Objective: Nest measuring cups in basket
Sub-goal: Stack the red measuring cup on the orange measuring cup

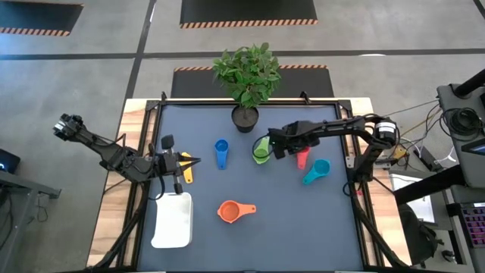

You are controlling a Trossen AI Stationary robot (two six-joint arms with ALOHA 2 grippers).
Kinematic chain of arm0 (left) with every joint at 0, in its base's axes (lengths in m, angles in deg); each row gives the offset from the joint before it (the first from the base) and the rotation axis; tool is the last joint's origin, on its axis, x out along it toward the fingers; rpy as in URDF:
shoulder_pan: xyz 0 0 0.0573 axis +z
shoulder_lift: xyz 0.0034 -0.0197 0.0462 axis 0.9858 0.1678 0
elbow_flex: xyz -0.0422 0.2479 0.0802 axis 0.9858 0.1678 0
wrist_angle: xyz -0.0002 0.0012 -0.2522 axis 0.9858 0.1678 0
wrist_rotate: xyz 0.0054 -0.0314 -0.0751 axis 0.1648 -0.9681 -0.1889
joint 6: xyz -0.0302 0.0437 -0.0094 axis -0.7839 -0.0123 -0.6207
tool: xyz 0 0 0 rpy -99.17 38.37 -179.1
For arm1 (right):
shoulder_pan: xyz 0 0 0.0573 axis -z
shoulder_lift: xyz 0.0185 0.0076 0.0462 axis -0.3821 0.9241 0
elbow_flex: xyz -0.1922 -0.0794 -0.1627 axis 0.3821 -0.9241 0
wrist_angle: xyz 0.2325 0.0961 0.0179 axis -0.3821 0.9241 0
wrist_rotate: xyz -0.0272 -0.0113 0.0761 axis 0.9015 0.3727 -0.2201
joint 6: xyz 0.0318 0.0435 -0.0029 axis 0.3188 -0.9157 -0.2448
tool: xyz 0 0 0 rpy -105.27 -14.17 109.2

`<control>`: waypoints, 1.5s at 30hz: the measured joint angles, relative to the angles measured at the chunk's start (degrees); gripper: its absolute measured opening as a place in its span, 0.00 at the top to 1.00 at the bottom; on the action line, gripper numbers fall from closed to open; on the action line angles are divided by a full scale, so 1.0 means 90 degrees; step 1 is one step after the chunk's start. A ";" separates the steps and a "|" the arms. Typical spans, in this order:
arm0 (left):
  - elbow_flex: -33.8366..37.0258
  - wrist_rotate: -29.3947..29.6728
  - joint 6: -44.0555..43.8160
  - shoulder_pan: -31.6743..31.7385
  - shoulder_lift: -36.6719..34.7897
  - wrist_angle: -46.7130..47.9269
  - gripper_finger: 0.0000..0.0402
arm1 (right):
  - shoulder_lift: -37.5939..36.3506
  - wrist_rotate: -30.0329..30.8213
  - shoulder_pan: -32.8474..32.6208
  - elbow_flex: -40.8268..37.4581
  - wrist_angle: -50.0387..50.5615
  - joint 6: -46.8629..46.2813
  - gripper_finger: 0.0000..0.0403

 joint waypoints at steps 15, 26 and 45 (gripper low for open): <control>0.0000 0.0000 0.0021 0.0000 0.0000 -0.0002 1.00 | -0.0041 -0.0004 -0.0947 0.1499 0.0741 0.1371 0.98; 0.0000 0.0000 0.0021 0.0000 0.0000 -0.0001 1.00 | -0.0046 -0.0006 -0.2609 0.2634 0.1045 0.1833 0.98; 0.0000 0.0000 -0.0005 0.0001 0.0002 -0.0004 1.00 | 0.0299 -0.0053 -0.3803 0.2778 -0.1249 0.3427 0.98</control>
